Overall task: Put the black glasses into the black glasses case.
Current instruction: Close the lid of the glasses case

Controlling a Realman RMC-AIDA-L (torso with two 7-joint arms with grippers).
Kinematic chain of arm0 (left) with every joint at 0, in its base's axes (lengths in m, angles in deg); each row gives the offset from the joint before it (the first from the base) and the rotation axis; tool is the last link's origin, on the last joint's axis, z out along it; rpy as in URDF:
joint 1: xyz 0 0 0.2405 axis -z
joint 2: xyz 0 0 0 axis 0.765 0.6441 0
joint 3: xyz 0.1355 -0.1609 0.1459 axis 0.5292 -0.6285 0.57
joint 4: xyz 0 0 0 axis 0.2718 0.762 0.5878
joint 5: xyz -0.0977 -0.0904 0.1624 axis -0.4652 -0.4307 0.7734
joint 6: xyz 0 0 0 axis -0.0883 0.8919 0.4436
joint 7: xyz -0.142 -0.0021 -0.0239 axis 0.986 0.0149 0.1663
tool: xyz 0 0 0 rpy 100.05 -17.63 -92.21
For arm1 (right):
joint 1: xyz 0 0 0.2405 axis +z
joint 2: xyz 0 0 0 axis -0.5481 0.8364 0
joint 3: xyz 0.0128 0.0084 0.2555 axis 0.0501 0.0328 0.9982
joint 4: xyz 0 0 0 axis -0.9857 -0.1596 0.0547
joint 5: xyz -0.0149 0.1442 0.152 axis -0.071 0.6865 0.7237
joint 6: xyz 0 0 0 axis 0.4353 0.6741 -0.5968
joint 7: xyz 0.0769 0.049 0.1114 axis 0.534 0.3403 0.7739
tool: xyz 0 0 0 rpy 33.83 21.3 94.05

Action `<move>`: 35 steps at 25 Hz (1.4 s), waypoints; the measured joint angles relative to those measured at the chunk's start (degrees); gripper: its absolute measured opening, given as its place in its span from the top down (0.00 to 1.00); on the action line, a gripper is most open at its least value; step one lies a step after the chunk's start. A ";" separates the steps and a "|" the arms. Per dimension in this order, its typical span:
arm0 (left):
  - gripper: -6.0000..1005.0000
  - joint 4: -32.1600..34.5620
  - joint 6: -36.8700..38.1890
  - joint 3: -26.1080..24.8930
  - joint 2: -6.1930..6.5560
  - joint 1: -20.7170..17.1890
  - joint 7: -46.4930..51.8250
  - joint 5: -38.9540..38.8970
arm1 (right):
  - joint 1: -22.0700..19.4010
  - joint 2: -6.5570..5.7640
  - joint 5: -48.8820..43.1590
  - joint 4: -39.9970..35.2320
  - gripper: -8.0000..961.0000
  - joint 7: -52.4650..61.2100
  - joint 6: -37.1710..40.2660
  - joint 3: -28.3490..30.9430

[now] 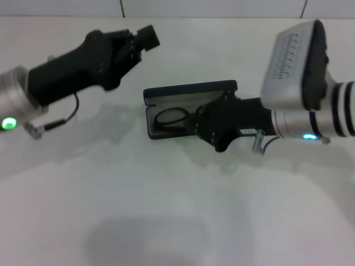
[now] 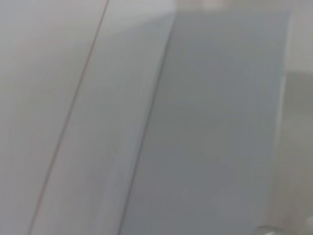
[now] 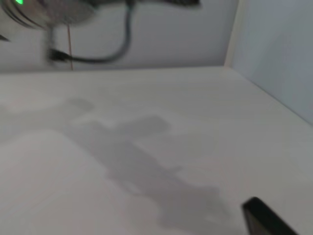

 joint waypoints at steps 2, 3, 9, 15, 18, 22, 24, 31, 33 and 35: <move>0.94 0.07 -3.29 0.06 0.97 1.70 1.14 1.34 | -1.35 0.00 3.53 -0.02 0.91 -3.16 2.78 0.55; 0.94 0.07 -5.54 0.01 1.27 2.87 2.04 2.31 | -2.29 -0.05 5.45 0.12 0.91 -5.32 4.52 0.92; 0.94 2.40 -19.71 0.15 1.19 9.87 10.96 14.14 | -8.29 0.10 12.92 2.04 0.91 -14.07 12.55 4.55; 0.92 4.92 -29.83 0.07 0.10 13.76 16.82 25.88 | -8.71 0.01 17.17 6.29 0.91 -18.18 15.19 4.63; 0.90 5.13 -32.84 0.13 -0.50 14.95 18.91 30.46 | -8.21 0.05 18.02 7.37 0.91 -18.39 15.24 4.69; 0.87 5.66 -34.63 0.12 -1.15 15.24 20.51 33.79 | -8.00 0.01 18.77 7.53 0.91 -18.82 14.97 4.94; 0.87 5.72 -34.85 0.24 -1.27 15.31 20.79 34.30 | -7.90 0.00 18.77 7.67 0.91 -19.02 14.74 4.95; 0.87 5.72 -35.15 0.16 -1.33 15.23 20.93 34.76 | -5.45 -0.08 18.90 10.16 0.90 -19.15 14.62 5.07; 0.86 5.70 -35.65 0.19 -1.34 15.21 20.95 34.79 | -5.27 -0.05 18.92 10.38 0.90 -19.16 14.62 5.20; 0.86 5.54 -36.33 0.26 -1.51 15.21 20.95 34.98 | -5.24 -0.04 18.92 10.46 0.90 -19.16 14.63 5.39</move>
